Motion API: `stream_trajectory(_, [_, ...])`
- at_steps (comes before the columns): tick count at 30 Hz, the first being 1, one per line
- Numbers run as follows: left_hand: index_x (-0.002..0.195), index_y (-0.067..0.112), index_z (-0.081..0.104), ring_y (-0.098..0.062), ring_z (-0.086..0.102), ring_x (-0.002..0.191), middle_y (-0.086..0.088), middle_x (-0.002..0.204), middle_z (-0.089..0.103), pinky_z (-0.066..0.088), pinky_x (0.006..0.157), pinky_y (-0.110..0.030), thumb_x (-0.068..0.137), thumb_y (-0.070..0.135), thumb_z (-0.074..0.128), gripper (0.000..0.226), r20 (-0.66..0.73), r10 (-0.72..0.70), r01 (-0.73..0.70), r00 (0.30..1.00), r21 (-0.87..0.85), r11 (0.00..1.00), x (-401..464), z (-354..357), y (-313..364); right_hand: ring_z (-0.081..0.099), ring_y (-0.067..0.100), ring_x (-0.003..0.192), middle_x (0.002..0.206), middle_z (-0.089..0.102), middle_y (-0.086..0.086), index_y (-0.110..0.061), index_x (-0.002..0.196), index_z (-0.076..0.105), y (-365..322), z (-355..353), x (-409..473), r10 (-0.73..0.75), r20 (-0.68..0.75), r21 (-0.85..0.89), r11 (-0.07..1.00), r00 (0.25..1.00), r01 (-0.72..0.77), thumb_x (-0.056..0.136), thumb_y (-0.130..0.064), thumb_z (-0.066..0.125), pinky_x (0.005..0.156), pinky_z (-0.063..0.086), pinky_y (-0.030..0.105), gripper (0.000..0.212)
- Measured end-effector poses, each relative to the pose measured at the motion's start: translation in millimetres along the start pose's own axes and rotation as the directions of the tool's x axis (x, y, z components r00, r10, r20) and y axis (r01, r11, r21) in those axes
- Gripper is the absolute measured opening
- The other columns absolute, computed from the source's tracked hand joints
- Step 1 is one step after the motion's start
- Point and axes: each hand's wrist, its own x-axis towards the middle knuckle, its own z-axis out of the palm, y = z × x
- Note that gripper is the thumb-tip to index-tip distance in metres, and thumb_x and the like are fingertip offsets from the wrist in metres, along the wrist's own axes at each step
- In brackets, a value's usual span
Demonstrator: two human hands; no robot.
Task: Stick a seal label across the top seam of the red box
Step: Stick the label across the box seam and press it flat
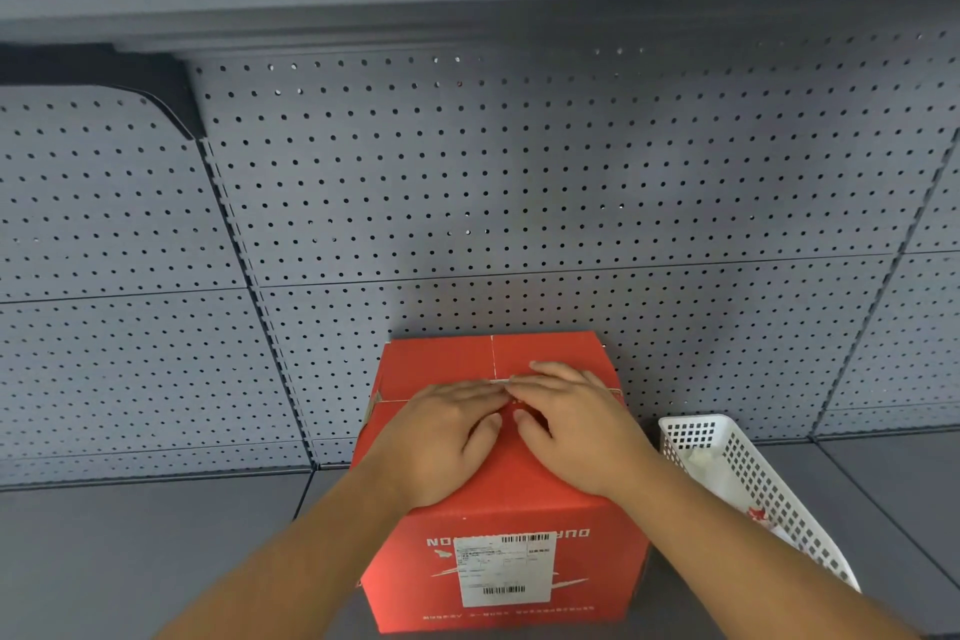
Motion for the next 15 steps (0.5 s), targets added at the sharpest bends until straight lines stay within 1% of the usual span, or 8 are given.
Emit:
stream_trajectory(3, [0.146, 0.028, 0.054, -0.002, 0.04, 0.144, 0.012, 0.154, 0.052, 0.025, 0.116, -0.023, 0.102, 0.041, 0.029, 0.052, 0.008, 0.011, -0.011, 1.0, 0.0, 1.0, 0.7, 0.2, 0.1, 0.039, 0.009, 0.141, 0.141, 0.061, -0.014, -0.031, 0.137, 0.06, 0.4, -1.1, -1.6, -0.014, 0.001, -0.002, 1.0, 1.0, 0.014, 0.097, -0.041, 0.043, 0.113, 0.031, 0.036, 0.044])
stream_trajectory(5, [0.139, 0.027, 0.062, -0.002, 0.047, 0.139, 0.011, 0.148, 0.059, 0.03, 0.116, -0.026, 0.101, 0.042, 0.029, 0.052, -0.014, -0.009, 0.009, 1.0, 0.009, 1.0, -0.2, 1.1, -0.5, 0.041, 0.009, 0.14, 0.138, 0.063, -0.015, -0.032, 0.132, 0.064, -0.5, -1.5, -2.4, -0.003, -0.019, -0.012, 1.0, 1.0, 0.003, 0.096, -0.042, 0.043, 0.112, 0.032, 0.037, 0.043])
stream_trajectory(7, [0.125, 0.026, 0.072, -0.004, 0.058, 0.129, 0.009, 0.136, 0.069, 0.042, 0.113, -0.034, 0.102, 0.042, 0.034, 0.048, -0.099, -0.025, 0.028, 0.995, 0.03, 0.999, -2.4, 3.0, -1.6, 0.045, 0.01, 0.137, 0.13, 0.068, -0.016, -0.033, 0.122, 0.071, -1.2, -1.5, -3.8, 0.016, -0.056, -0.023, 1.0, 0.998, -0.017, 0.094, -0.042, 0.045, 0.11, 0.034, 0.038, 0.039])
stream_trajectory(9, [0.104, 0.023, 0.079, -0.007, 0.068, 0.112, 0.009, 0.118, 0.078, 0.051, 0.101, -0.035, 0.103, 0.041, 0.04, 0.043, -0.204, -0.037, 0.054, 0.978, 0.078, 0.995, -5.6, 4.6, -0.7, 0.05, 0.011, 0.131, 0.118, 0.073, -0.017, -0.031, 0.103, 0.078, -1.2, -0.2, -5.3, 0.04, -0.103, -0.056, 0.997, 0.994, -0.046, 0.091, -0.041, 0.047, 0.104, 0.038, 0.04, 0.035])
stream_trajectory(10, [0.092, 0.021, 0.079, -0.009, 0.071, 0.099, 0.009, 0.107, 0.08, 0.053, 0.093, -0.034, 0.103, 0.04, 0.042, 0.043, -0.247, -0.048, 0.077, 0.968, 0.109, 0.991, -7.0, 4.6, 0.3, 0.054, 0.012, 0.126, 0.111, 0.076, -0.018, -0.029, 0.093, 0.079, -1.1, 0.8, -5.9, 0.053, -0.131, -0.077, 0.995, 0.99, -0.064, 0.089, -0.041, 0.049, 0.099, 0.041, 0.04, 0.033])
stream_trajectory(12, [0.071, 0.019, 0.071, -0.015, 0.069, 0.073, 0.007, 0.079, 0.078, 0.052, 0.079, -0.033, 0.103, 0.038, 0.043, 0.046, -0.311, -0.066, 0.124, 0.948, 0.169, 0.978, -9.0, 3.3, 3.3, 0.059, 0.013, 0.114, 0.094, 0.078, -0.017, -0.026, 0.076, 0.078, -0.6, 2.8, -6.6, 0.08, -0.195, -0.106, 0.989, 0.977, -0.102, 0.085, -0.041, 0.054, 0.09, 0.043, 0.04, 0.03])
stream_trajectory(13, [0.064, 0.018, 0.064, -0.018, 0.065, 0.064, 0.006, 0.069, 0.073, 0.051, 0.074, -0.033, 0.103, 0.037, 0.044, 0.047, -0.339, -0.06, 0.133, 0.939, 0.196, 0.972, -9.6, 2.8, 4.6, 0.06, 0.013, 0.109, 0.087, 0.078, -0.016, -0.024, 0.072, 0.078, -0.1, 3.7, -6.8, 0.088, -0.223, -0.115, 0.987, 0.971, -0.116, 0.084, -0.041, 0.056, 0.088, 0.044, 0.04, 0.03])
stream_trajectory(15, [0.055, 0.02, 0.048, -0.023, 0.058, 0.053, 0.002, 0.056, 0.064, 0.051, 0.069, -0.035, 0.1, 0.033, 0.048, 0.046, -0.392, -0.04, 0.133, 0.919, 0.213, 0.968, -10.4, 2.6, 5.7, 0.06, 0.013, 0.103, 0.081, 0.077, -0.014, -0.023, 0.068, 0.077, 0.3, 5.5, -7.4, 0.093, -0.251, -0.13, 0.983, 0.963, -0.129, 0.083, -0.04, 0.058, 0.086, 0.044, 0.039, 0.03])
